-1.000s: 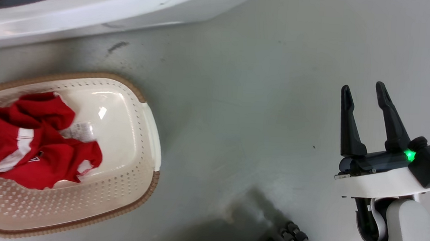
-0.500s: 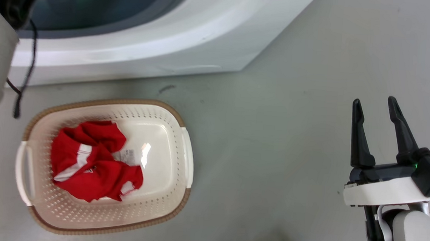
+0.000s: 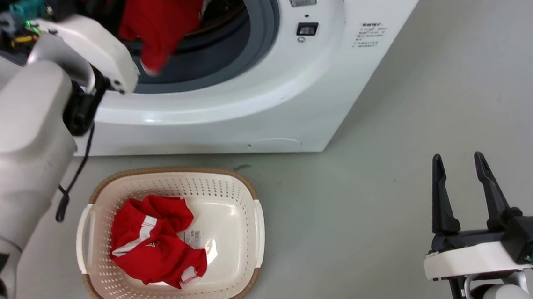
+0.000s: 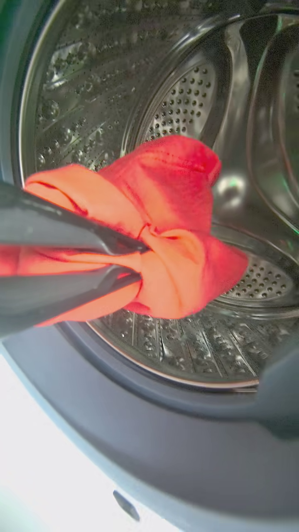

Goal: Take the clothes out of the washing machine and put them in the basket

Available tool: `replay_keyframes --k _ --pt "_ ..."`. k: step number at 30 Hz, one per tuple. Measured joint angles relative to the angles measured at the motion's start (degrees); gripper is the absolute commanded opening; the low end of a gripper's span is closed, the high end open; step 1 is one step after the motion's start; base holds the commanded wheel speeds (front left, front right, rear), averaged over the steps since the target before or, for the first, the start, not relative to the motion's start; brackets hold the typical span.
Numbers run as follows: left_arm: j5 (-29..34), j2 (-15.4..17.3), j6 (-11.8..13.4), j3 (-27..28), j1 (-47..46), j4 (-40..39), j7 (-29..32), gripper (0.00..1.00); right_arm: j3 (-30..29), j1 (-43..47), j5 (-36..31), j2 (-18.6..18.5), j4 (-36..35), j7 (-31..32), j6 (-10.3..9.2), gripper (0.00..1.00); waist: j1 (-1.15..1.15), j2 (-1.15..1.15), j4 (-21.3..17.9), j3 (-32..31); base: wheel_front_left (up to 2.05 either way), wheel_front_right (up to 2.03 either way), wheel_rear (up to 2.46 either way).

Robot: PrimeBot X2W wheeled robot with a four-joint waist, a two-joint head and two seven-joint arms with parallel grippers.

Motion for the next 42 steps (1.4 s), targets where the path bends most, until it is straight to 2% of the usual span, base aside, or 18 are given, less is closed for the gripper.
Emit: replay_keyframes --k 6,14,17,18,21,24,28,36,42 --pt "0.5 0.4 4.0 1.5 8.6 -11.3 -0.5 0.0 -1.0 1.4 0.7 0.0 0.8 0.0 0.0 1.0 0.0 0.0 1.7 -3.4 0.0 0.0 0.0" --pt "-0.6 2.4 8.2 1.7 21.7 -28.0 -0.6 0.0 -1.1 2.5 1.0 0.0 1.5 0.0 0.0 1.0 -0.01 0.0 3.8 -6.9 0.0 0.0 0.0" --pt "-0.9 3.7 10.0 0.9 26.6 -33.8 0.5 0.0 -1.8 2.5 1.0 0.0 1.6 0.0 0.0 1.0 0.0 0.0 4.6 -7.5 0.0 0.0 0.0" --pt "-1.1 4.4 11.5 -0.6 30.7 -38.4 2.2 0.0 -1.8 2.5 1.1 0.0 1.6 0.0 0.0 1.0 0.0 0.0 5.4 -7.5 0.0 0.0 0.0" --pt "-1.9 4.8 12.3 -1.6 33.9 -40.8 3.3 0.0 -1.8 2.5 1.0 0.0 1.3 0.0 0.0 1.0 0.0 0.0 5.7 -6.8 0.0 0.0 0.0" --pt "-2.2 4.9 12.3 -2.8 36.2 -40.3 4.0 0.0 -1.9 2.3 1.5 0.0 1.2 0.0 0.0 1.0 0.0 0.0 5.7 -5.6 0.0 0.0 0.0" --pt "-2.3 4.6 11.2 -4.4 36.5 -35.5 4.7 0.0 -1.8 1.2 1.4 0.0 0.8 0.0 0.0 1.0 0.01 0.0 5.4 -3.2 0.0 0.0 0.0" --pt "-1.0 -0.9 6.0 -9.4 34.3 -16.3 4.9 0.0 -1.3 -1.2 1.2 0.0 0.1 0.0 0.01 1.0 0.01 0.0 3.8 3.1 0.0 0.0 0.0" --pt "1.3 -5.1 3.5 -11.1 29.9 -3.6 2.2 0.0 -0.8 -2.9 1.7 0.0 -0.8 0.0 0.0 1.0 0.01 0.0 1.6 8.3 0.0 0.0 0.0"
